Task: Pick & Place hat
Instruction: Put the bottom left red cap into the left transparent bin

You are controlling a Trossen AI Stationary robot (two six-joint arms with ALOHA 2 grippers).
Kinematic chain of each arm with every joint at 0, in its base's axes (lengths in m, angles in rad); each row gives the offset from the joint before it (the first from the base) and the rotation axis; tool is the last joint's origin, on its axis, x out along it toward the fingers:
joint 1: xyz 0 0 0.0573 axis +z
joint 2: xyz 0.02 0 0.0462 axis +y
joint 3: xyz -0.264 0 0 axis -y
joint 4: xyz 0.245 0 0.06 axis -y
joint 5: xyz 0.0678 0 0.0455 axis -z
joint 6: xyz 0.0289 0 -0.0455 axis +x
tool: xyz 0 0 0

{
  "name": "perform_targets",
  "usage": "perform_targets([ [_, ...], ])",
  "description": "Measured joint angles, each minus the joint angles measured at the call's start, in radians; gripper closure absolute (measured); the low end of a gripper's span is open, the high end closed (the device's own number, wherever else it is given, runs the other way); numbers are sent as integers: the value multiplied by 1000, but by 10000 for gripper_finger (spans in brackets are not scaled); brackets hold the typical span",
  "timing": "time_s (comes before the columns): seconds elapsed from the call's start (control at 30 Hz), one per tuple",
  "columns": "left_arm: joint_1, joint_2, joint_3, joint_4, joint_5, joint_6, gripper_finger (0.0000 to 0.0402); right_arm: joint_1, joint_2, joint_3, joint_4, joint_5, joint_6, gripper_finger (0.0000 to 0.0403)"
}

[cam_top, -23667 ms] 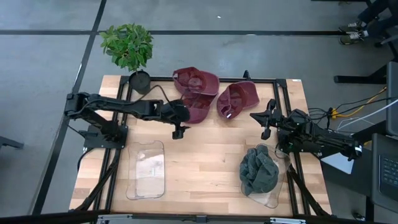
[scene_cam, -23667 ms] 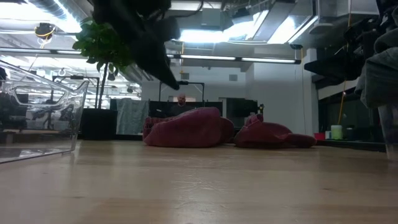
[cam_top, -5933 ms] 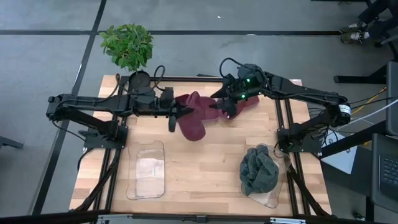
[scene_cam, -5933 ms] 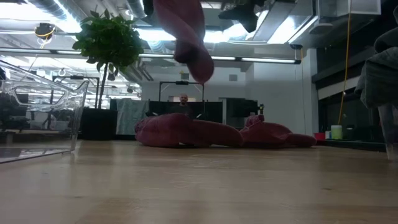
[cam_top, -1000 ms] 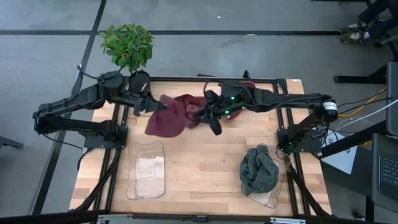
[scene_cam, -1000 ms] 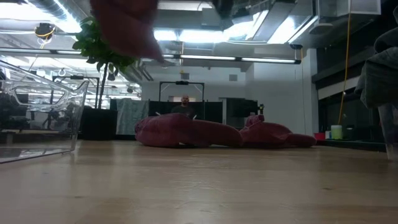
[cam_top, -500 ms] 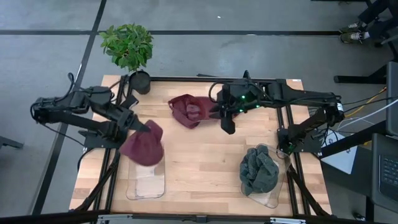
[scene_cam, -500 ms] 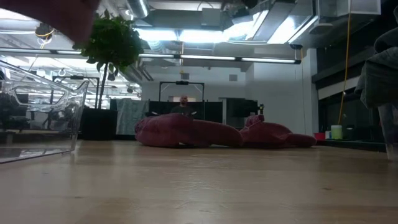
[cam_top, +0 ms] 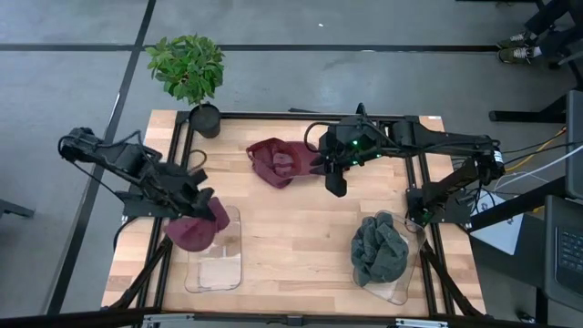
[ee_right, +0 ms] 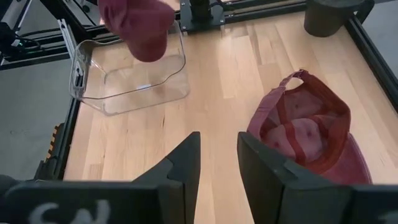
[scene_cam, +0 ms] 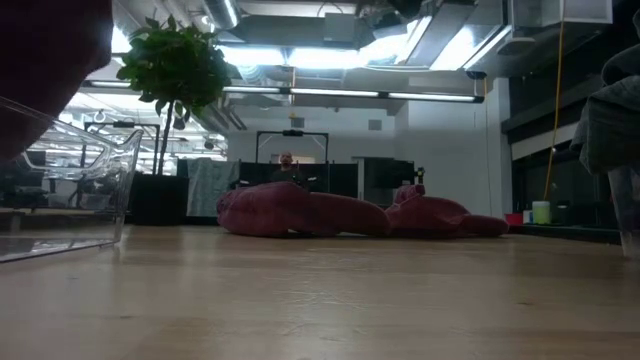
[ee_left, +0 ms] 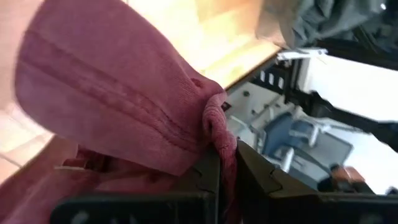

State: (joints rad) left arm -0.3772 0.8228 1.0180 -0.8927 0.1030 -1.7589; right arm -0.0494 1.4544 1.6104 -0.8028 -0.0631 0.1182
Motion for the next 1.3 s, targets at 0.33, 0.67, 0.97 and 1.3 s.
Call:
perform_targets([
  [0.33, -131, 154, 0, 92, -225, -143, 378, 0, 0, 0, 7, -13, 1, 297],
  [0.67, -252, 223, 0, 61, -517, -320, 376, 0, 0, 0, 10, -19, 1, 297],
  [0.97, -354, 223, 0, -40, -442, -419, 374, 0, 0, 0, 12, -19, -25, 297],
  [1.3, -362, 218, 0, -104, -443, -317, 342, 0, 0, 0, 17, -19, -48, 297],
])
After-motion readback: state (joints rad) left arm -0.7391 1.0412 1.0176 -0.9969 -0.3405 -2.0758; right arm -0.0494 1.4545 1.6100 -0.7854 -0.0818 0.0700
